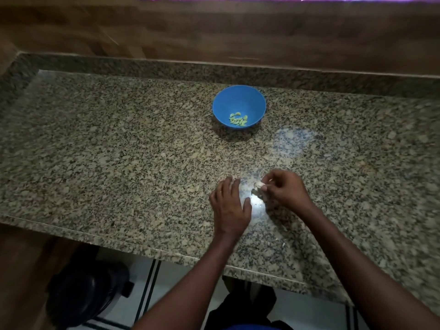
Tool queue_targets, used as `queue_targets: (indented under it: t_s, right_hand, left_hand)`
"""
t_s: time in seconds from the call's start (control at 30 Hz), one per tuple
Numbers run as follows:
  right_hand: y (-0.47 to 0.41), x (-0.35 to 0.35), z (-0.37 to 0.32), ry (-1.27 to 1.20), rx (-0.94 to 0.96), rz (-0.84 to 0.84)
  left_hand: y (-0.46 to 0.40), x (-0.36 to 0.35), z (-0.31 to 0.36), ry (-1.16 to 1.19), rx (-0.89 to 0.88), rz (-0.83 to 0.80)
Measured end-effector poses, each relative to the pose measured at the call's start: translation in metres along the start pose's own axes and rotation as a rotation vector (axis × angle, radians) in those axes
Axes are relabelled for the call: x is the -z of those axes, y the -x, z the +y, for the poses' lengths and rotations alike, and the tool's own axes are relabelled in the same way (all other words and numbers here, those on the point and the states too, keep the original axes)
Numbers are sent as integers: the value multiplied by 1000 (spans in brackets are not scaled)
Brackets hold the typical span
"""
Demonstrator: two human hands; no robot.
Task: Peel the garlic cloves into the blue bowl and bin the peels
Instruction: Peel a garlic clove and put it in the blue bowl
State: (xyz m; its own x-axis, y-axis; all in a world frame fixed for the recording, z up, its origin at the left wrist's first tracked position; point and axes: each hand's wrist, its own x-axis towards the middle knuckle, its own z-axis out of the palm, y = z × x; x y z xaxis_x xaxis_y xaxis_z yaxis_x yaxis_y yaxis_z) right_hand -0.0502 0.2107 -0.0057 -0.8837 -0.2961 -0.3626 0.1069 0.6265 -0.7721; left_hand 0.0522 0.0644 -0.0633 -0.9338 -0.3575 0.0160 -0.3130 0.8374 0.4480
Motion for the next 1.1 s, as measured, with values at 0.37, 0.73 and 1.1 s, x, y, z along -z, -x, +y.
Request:
queue_targets:
  t_s: [0.37, 0.73, 1.1]
  right_hand:
    - [42, 32, -18, -452, -22, -60]
    - [63, 36, -18, -569, -66, -13]
    - [53, 42, -10, -699, -237, -13]
  left_hand:
    - [-17, 86, 40, 1129, 296, -434]
    - [-12, 85, 48, 1253, 328, -470]
    - [-11, 84, 70, 1130, 274, -440]
